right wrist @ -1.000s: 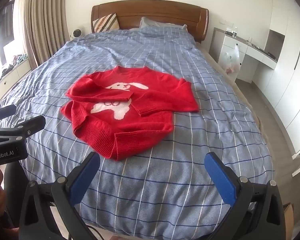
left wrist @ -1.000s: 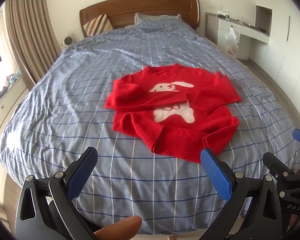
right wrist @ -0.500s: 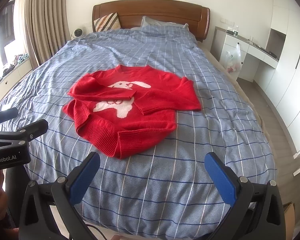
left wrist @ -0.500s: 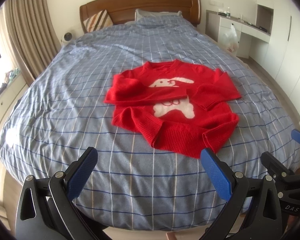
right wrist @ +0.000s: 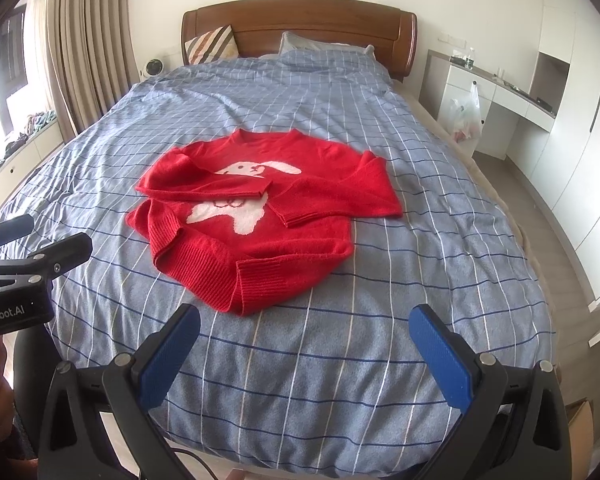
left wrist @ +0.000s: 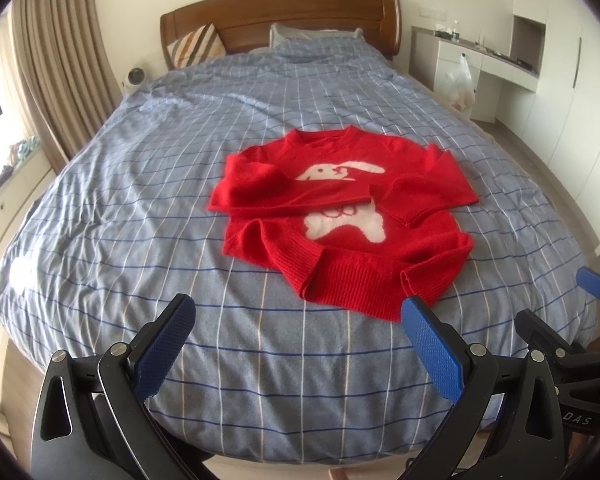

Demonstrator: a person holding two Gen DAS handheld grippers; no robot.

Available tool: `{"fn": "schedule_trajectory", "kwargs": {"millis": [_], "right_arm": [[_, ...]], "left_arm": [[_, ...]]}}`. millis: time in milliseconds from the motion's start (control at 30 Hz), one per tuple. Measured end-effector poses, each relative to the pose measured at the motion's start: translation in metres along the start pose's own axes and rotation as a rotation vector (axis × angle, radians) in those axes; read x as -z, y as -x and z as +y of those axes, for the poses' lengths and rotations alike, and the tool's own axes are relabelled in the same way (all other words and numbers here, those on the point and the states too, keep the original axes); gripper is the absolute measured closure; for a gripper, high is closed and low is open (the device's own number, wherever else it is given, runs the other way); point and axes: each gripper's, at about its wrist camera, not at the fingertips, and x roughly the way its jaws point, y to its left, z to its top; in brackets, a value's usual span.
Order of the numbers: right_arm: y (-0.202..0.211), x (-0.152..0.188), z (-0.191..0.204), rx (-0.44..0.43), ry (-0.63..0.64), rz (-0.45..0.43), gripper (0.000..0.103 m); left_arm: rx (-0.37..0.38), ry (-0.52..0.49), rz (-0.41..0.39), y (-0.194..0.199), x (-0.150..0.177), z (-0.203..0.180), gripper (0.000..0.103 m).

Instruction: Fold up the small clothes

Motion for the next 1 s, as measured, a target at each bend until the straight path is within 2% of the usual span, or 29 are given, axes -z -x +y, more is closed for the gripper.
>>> {"fn": "schedule_trajectory", "kwargs": {"millis": [567, 1000], "right_arm": [[0.0018, 0.0041, -0.0008, -0.015, -0.013, 0.009, 0.0], [0.0022, 0.0046, -0.0002, -0.015, -0.013, 0.01, 0.0]], "left_arm": [[0.025, 0.007, 0.002, 0.0019, 0.0034, -0.0007, 0.0], [0.12, 0.017, 0.032, -0.0001, 0.0045, -0.0019, 0.0]]}}
